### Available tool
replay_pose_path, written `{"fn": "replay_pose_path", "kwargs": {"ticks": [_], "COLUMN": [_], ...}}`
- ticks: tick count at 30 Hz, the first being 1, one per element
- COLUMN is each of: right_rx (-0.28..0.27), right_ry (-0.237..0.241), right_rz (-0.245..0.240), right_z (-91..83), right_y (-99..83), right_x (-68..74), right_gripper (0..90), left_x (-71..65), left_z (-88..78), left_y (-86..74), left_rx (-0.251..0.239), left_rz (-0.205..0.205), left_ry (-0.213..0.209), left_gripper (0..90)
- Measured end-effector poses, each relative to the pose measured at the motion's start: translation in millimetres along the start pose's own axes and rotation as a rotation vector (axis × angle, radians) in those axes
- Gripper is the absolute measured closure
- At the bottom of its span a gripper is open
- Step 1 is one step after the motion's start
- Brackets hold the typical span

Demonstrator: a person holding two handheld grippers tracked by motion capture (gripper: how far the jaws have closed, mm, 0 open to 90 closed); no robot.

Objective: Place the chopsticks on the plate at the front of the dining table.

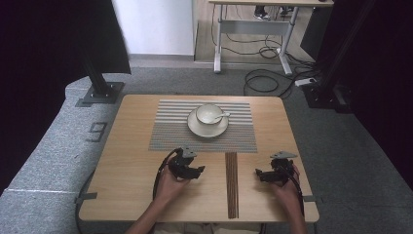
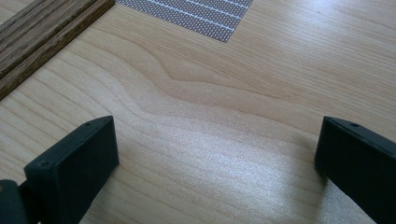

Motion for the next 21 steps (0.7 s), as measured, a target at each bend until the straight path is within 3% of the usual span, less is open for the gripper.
{"fn": "replay_pose_path", "kwargs": {"ticks": [21], "right_rx": [-0.001], "right_ry": [0.000], "right_rz": [-0.001], "right_z": [0.1], "right_y": [0.0], "right_x": [0.0], "right_gripper": [0.0], "left_x": [-11.4], "left_z": [13.0], "left_y": [10.4], "left_rx": [0.008], "left_rz": [0.023], "left_ry": [-0.015], "left_gripper": [37.1]}}
Point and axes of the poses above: each handheld gripper's, and its own axes: z roughly forward along the jaws, y roughly out of its top, x roughly to its left, the point moved 1 cm from there along z, roughly forward along the jaws, and after that the axes turned 13 degrees about -y, right-handed, at the moved point
